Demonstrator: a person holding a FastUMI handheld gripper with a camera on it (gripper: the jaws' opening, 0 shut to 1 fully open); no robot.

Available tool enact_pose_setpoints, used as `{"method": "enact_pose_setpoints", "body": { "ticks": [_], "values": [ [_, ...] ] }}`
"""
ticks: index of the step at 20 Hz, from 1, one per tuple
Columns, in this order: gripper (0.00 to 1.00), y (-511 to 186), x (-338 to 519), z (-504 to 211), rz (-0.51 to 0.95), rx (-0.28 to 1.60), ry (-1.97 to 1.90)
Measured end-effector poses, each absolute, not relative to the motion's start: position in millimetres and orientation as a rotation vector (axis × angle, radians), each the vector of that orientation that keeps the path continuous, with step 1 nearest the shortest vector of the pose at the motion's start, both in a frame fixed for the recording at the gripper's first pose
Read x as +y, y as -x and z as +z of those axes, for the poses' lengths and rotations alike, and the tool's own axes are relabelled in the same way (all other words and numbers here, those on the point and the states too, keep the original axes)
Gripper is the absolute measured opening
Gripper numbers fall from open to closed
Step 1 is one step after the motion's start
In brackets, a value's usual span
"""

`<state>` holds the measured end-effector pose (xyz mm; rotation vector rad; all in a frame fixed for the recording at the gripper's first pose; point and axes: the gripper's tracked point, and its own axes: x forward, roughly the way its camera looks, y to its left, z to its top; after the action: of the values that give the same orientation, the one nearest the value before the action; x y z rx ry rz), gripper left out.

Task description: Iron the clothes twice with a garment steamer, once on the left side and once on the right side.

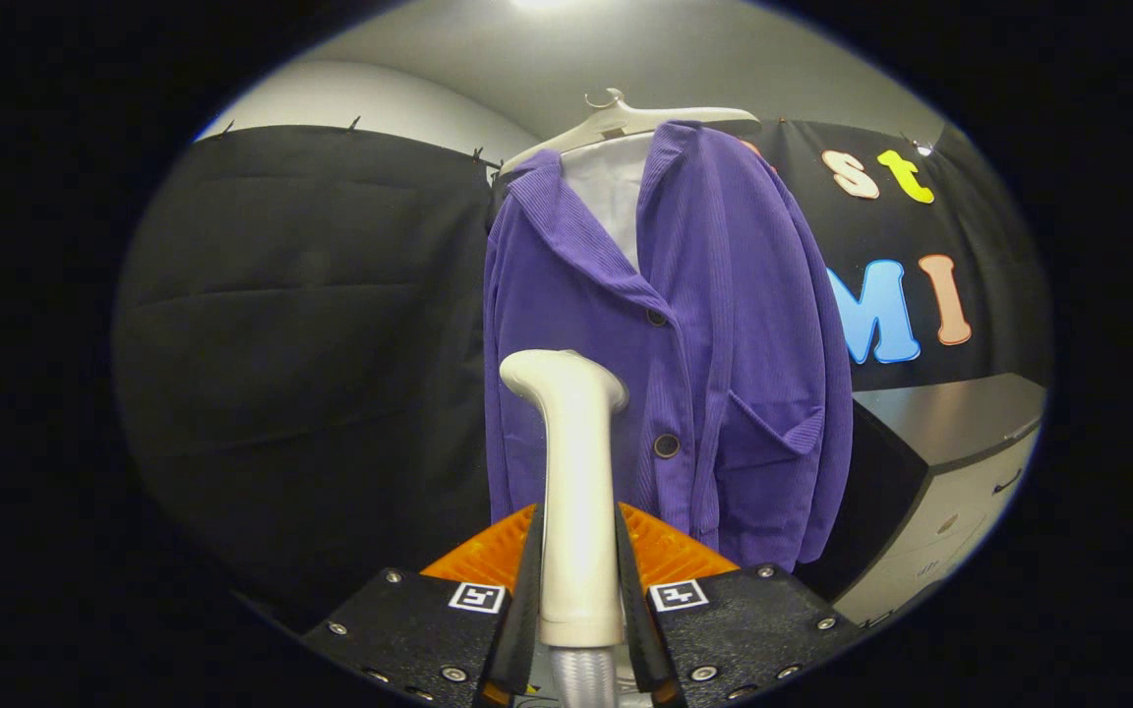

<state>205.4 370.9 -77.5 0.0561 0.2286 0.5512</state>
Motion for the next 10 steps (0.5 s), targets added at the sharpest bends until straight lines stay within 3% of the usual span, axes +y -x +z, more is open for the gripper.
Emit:
{"method": "enact_pose_setpoints", "body": {
  "ticks": [10],
  "values": [
    [0.39, -182, 363, -154, 0.552, 0.34, 0.002]
  ]
}}
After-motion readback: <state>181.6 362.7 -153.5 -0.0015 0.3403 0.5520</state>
